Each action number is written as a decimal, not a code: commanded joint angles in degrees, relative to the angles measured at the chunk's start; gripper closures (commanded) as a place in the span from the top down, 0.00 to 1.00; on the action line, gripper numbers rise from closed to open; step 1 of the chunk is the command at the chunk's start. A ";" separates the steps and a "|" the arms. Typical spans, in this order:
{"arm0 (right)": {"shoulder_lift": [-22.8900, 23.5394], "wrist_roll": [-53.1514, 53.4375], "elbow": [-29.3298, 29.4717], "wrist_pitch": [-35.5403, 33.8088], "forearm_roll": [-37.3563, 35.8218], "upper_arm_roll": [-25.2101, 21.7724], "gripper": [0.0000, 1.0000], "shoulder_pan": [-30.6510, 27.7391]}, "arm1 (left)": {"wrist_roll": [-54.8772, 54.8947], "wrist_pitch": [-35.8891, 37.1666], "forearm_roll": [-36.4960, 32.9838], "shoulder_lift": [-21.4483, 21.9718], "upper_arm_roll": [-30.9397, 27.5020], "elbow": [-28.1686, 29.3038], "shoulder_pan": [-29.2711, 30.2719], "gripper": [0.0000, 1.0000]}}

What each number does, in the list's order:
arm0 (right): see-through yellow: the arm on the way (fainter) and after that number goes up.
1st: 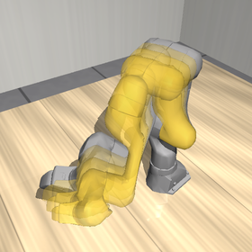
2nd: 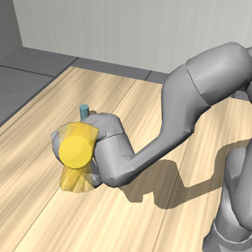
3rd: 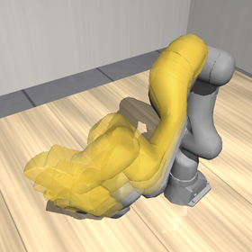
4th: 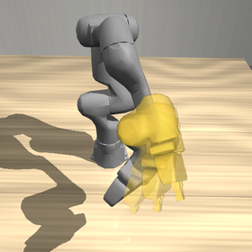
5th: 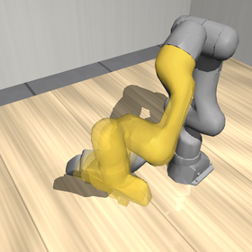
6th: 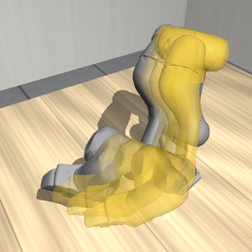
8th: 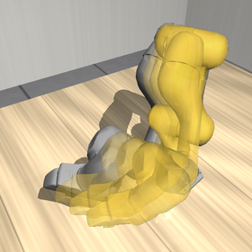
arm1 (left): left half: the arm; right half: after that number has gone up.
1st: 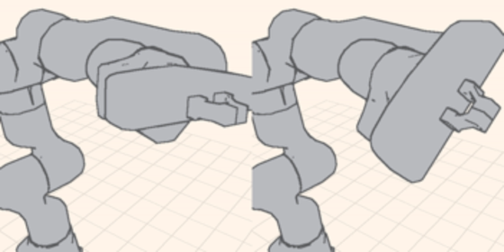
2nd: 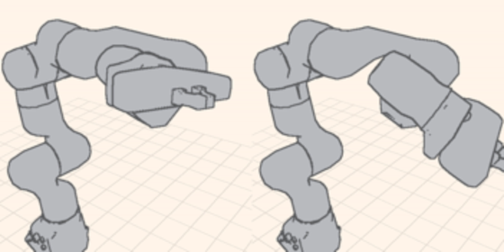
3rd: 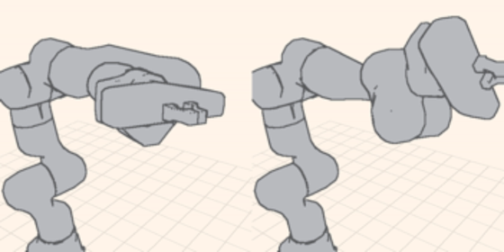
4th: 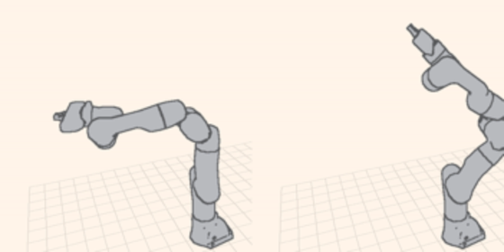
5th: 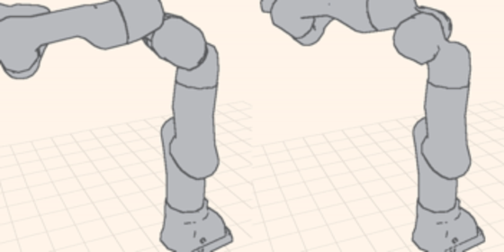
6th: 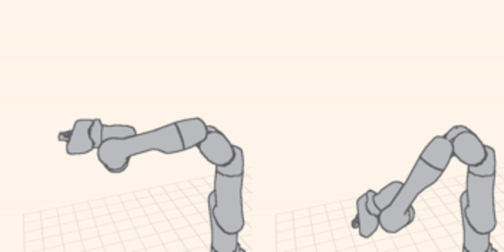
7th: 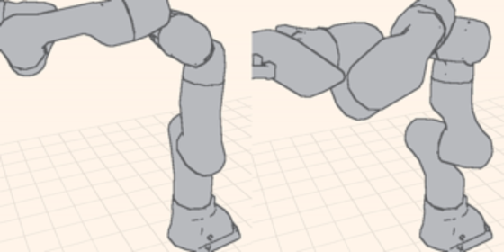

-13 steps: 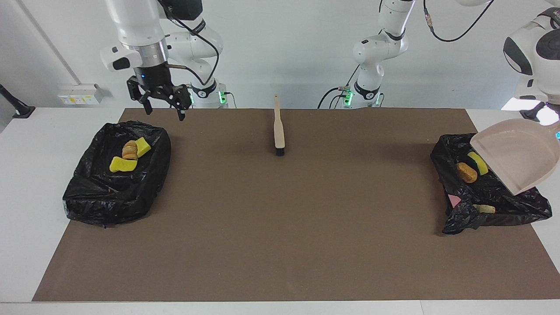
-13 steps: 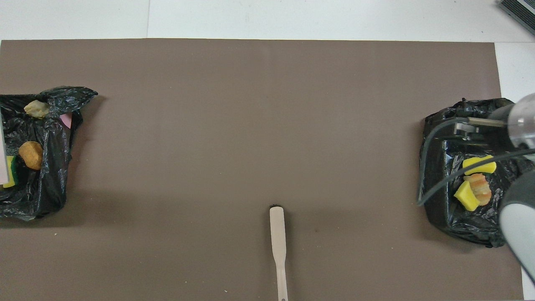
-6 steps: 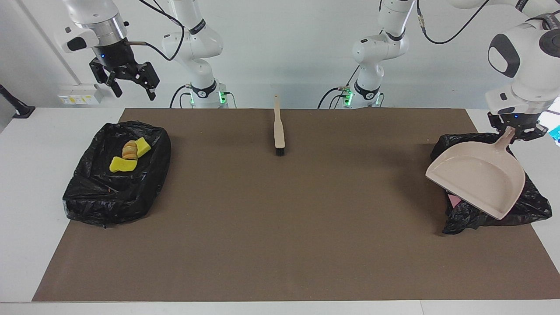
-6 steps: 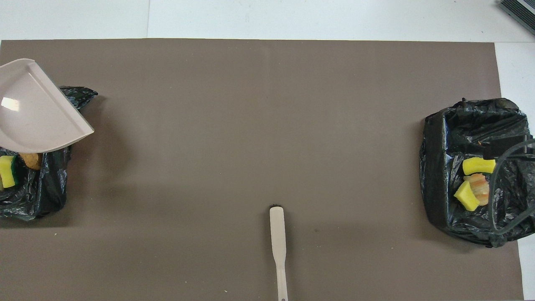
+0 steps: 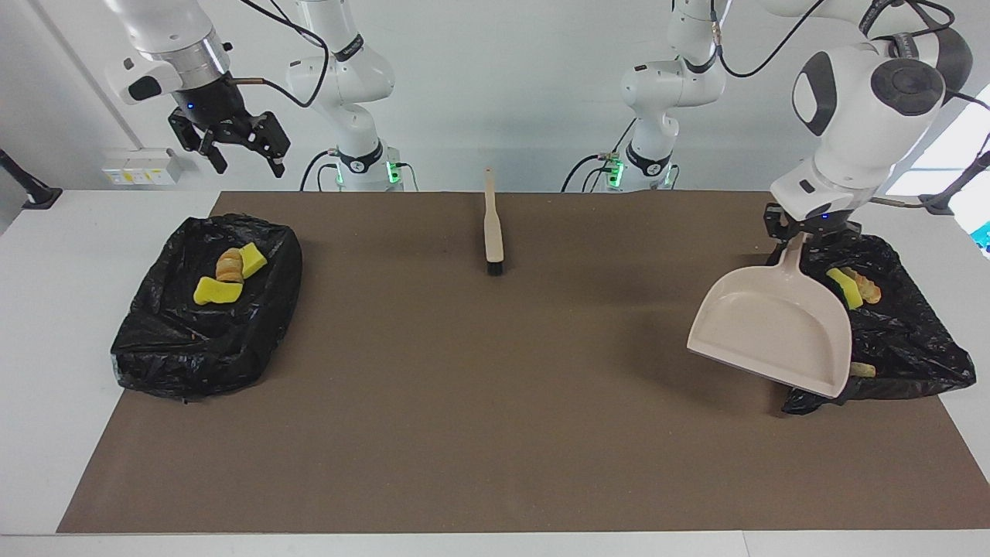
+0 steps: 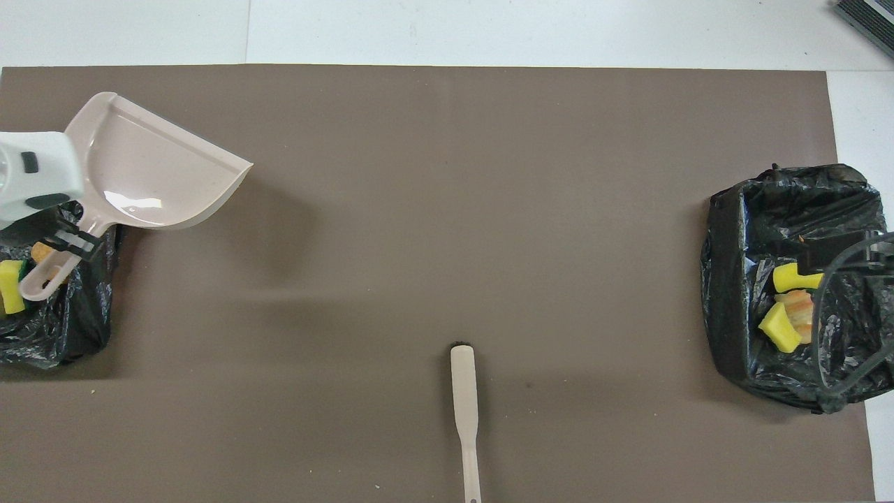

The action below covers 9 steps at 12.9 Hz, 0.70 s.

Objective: Sweep and dump trash in bin
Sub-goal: 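Bring the empty dustpan to the mat center with the left gripper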

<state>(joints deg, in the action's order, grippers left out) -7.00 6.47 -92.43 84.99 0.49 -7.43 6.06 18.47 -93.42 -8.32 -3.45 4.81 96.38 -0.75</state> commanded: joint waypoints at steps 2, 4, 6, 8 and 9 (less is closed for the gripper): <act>0.24 -0.93 0.59 0.27 0.65 0.13 1.00 -0.53 | -23.26 -0.62 6.55 2.04 -0.94 1.53 -9.42 0.00; -0.46 -1.72 -1.07 2.97 -1.19 0.31 1.00 0.00 | -30.74 -3.24 9.19 1.25 -0.94 1.44 -14.69 0.00; -0.47 -6.53 -1.35 3.96 -2.51 0.22 1.00 -0.08 | -36.73 -7.28 10.07 -1.28 -0.94 1.53 -19.62 0.00; -0.47 -4.46 -1.26 3.87 -1.73 0.31 1.00 -0.35 | -41.13 -11.77 11.22 -4.79 -0.94 1.09 -23.58 0.00; -0.47 -3.92 -1.17 3.96 -1.72 0.40 1.00 -0.17 | -44.54 -14.14 11.22 -8.21 -1.03 0.48 -26.64 0.00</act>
<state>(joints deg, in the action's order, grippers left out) -6.99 2.59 -92.84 87.86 -1.20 -7.35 6.26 -21.72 -103.48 1.95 -7.06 5.07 97.51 -23.08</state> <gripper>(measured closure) 0.000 0.687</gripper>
